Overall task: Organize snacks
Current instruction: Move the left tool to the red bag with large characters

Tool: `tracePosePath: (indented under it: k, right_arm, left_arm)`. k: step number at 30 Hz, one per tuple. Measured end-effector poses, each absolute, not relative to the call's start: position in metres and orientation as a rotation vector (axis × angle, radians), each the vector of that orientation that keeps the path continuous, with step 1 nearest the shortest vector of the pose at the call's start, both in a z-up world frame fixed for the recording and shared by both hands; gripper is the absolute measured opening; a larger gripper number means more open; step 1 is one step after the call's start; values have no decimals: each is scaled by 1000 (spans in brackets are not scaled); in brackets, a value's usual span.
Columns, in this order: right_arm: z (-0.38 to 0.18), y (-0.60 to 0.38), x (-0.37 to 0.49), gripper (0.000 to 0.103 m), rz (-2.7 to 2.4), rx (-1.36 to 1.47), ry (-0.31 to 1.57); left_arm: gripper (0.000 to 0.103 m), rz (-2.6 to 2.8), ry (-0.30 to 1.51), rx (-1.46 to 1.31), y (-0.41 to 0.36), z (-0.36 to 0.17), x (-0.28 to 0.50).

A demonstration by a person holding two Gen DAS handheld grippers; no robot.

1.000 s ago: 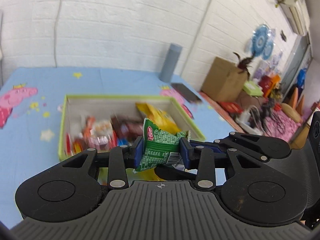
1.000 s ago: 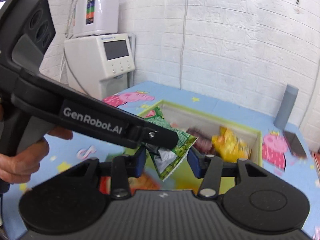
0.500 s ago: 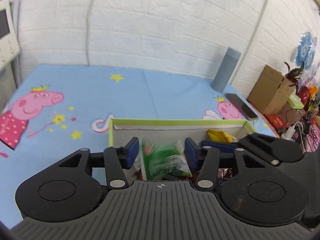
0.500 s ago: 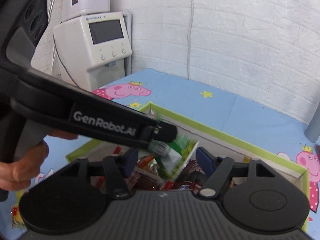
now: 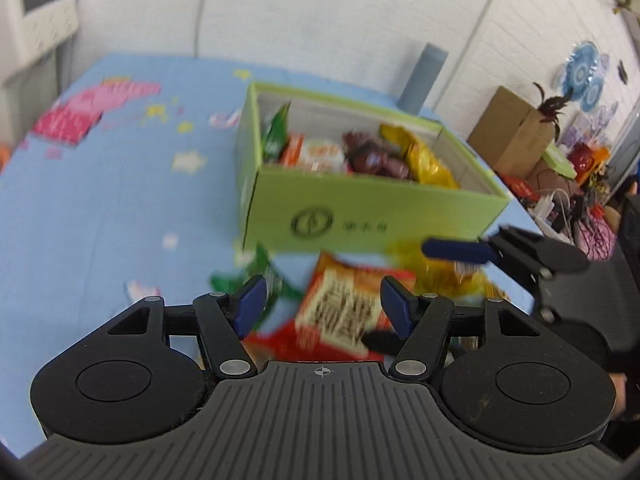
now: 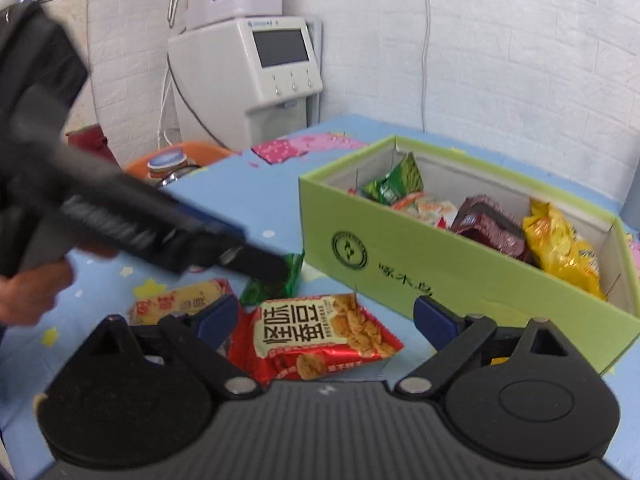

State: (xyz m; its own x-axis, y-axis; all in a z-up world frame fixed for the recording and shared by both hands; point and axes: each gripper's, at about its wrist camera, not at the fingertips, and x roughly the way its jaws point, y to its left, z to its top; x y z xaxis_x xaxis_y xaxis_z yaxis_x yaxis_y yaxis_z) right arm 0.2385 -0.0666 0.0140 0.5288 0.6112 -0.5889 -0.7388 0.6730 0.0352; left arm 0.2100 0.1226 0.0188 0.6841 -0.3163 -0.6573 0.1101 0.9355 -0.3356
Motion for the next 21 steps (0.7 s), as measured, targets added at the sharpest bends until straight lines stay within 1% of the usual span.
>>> tracePosePath:
  k: [3,5,6,8,9,15,19,21]
  right_arm:
    - [0,-55,250,94,848,-241,659]
    - [-13,-46,256,95,834,-265,705]
    - [-17,-46,257,95,832,-261,721]
    - [-20,-53,251,95,857,-200,738]
    - [-19,-57,245,95,878,-177,744]
    - [-10,-86,205,95,845,-80,740]
    - [-4,-113,171,95,824,5,736]
    - [-8,-125,155,99,783,24,742]
  left_arm:
    - [46,-231,808,-314,125,9,209]
    - [38,-207,851,-328,126,2,216]
    - [37,-217,858,-335,126,0,218]
    - [28,-258,880,-356,127,-7,221]
    - [26,-284,888,-363,124,-10,222]
    - [25,-346,882,-321,95,-4,211]
    - [28,-400,873,-254,63,-1,189]
    - [28,-442,884,-264,50,-4,176]
